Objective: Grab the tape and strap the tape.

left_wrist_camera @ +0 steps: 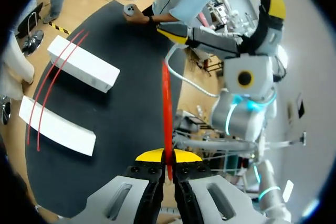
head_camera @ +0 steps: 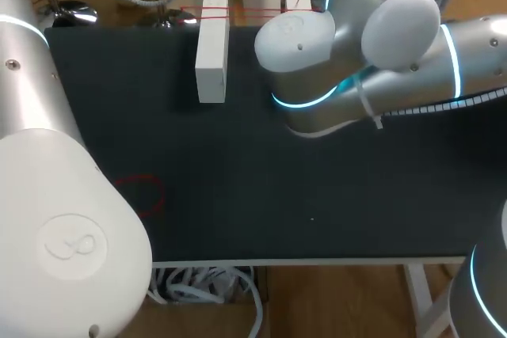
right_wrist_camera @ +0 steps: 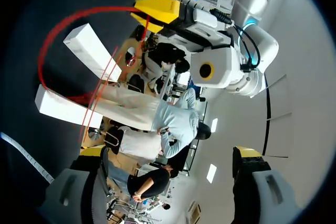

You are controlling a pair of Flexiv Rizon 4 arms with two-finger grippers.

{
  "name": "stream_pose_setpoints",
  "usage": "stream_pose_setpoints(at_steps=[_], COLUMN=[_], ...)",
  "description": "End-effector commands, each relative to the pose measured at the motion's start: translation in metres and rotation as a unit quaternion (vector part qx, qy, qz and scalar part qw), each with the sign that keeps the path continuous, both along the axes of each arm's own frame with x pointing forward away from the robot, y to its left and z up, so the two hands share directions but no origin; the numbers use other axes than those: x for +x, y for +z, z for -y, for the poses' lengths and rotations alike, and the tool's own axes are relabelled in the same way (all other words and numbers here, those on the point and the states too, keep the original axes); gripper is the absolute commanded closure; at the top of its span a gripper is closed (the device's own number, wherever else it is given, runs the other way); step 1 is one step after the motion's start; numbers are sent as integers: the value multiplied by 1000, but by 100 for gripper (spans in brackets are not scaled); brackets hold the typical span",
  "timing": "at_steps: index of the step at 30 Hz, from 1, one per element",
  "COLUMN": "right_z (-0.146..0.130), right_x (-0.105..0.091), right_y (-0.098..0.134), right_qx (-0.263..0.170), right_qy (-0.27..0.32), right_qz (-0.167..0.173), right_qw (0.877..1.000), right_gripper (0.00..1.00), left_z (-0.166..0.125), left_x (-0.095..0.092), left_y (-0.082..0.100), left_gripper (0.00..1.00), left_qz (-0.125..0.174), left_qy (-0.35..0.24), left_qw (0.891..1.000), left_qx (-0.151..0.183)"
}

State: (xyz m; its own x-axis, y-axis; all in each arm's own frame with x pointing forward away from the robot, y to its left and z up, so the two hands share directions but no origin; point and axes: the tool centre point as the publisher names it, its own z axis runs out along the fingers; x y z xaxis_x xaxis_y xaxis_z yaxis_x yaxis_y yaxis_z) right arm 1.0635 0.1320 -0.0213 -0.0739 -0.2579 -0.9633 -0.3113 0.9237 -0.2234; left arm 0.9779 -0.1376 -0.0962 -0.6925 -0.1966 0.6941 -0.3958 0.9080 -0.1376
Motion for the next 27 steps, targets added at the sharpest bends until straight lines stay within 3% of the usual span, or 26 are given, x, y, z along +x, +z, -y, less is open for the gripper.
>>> stream_pose_setpoints(at_steps=[1,9,19,27], right_z=[2,2,2,2], right_x=[-1,-1,-1,-1], right_y=[3,3,3,3], right_qx=[-2,-2,-2,-2], right_qy=[3,3,3,3], right_qz=[-5,-5,-5,-5], right_qw=[1000,1000,1000,1000], right_gripper=[0,0,0,0], left_z=[-19,-57,-103,-147], left_x=[-5,-40,-82,-107], left_y=[1,-8,-9,-17], left_gripper=[100,100,100,100], left_qz=[-8,-30,-1,0], left_qy=[3,24,44,54], left_qw=[1000,999,999,999], left_qx=[0,-3,9,9])
